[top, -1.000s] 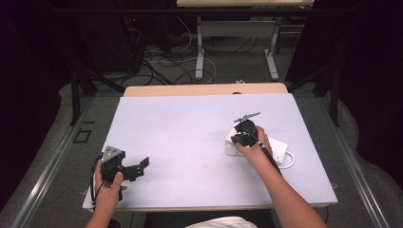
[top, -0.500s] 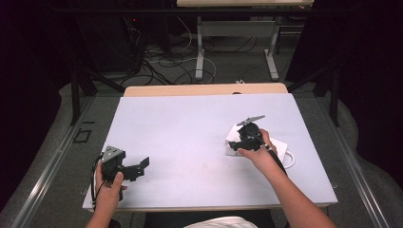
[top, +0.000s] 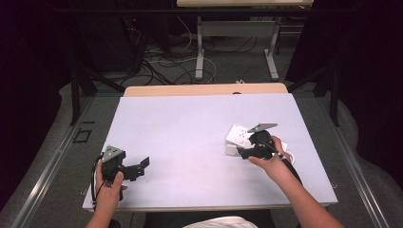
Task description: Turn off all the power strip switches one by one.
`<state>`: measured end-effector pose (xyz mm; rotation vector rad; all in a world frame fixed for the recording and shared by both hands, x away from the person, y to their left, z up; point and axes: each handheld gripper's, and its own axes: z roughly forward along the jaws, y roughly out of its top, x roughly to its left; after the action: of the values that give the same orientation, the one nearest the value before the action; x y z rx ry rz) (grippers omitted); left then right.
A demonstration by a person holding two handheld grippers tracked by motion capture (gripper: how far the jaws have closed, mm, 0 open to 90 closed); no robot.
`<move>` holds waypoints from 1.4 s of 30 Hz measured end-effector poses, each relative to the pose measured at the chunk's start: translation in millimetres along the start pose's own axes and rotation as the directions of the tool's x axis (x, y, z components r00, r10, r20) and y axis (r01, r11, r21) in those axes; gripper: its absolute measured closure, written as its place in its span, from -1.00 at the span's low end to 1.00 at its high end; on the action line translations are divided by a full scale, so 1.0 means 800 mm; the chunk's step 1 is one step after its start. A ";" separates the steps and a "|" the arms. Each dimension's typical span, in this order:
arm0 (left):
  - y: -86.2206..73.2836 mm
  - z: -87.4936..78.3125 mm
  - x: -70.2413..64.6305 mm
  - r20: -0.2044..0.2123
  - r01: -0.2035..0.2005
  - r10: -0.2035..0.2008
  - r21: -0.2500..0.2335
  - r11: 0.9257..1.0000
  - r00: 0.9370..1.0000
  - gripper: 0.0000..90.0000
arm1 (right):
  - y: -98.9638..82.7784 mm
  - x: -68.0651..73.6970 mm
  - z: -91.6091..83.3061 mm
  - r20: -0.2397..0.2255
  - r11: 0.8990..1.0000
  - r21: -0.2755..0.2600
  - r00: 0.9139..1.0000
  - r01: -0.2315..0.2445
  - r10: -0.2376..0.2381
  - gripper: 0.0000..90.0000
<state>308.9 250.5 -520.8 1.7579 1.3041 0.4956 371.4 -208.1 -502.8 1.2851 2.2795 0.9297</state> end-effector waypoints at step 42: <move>0.001 0.006 0.003 -0.006 0.017 -0.017 0.014 1.000 1.000 -0.99 | -0.119 -0.104 -0.076 0.163 0.974 -0.158 0.969 -0.162 0.188 -1.00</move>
<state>313.9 250.7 -523.6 1.7566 1.3287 0.4831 320.1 -336.6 -526.4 1.4612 1.9526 0.9763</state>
